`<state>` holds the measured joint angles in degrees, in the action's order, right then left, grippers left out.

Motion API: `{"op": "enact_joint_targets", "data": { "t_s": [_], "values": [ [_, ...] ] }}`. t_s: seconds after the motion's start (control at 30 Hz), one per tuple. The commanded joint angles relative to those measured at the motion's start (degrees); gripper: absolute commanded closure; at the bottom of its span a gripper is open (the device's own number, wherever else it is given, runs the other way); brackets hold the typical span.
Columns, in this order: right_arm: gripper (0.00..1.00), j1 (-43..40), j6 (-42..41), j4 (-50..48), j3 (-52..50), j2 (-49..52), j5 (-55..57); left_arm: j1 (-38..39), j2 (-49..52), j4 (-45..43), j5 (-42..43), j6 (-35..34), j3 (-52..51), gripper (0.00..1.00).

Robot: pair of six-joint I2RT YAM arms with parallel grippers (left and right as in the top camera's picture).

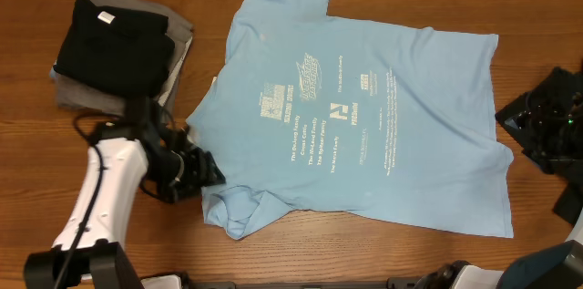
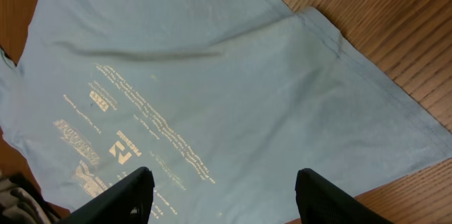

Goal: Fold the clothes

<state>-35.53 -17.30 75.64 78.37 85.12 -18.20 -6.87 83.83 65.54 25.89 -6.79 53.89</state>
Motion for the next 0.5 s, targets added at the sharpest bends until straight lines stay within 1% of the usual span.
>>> {"op": "enact_joint_targets", "data": {
  "t_s": [0.0,0.13,0.17,0.23,0.3,0.37,0.47],
  "values": [
    [0.32,0.2,0.44,-0.37,0.81,-0.2,-0.57,4.42,-0.7,-1.97,-0.66,-9.35,-5.05,0.39],
    [0.32,0.2,0.44,-0.5,0.42,-0.2,-0.52,7.04,-0.7,-6.93,-2.93,-10.21,-8.0,0.47],
    [0.32,0.2,0.44,-0.5,0.31,-0.2,-0.52,7.65,-0.7,-7.82,-2.97,-10.21,-8.5,0.5],
    [0.32,0.2,0.42,-0.76,-0.17,-0.2,-0.55,8.94,-0.7,-8.85,-4.39,-10.36,-9.25,0.59],
    [0.32,0.2,0.42,-1.07,-0.81,-0.2,-0.55,10.32,-0.7,-8.94,-8.79,-11.65,-9.81,0.59],
    [0.32,0.2,0.44,-1.16,-1.29,-0.2,-0.52,11.87,-0.7,-8.61,-12.76,-12.66,-10.01,0.52],
    [0.32,0.2,0.42,-1.27,-1.33,-0.2,-0.55,13.9,-0.7,-9.38,-15.04,-13.11,-10.01,0.51]
  ]
}}
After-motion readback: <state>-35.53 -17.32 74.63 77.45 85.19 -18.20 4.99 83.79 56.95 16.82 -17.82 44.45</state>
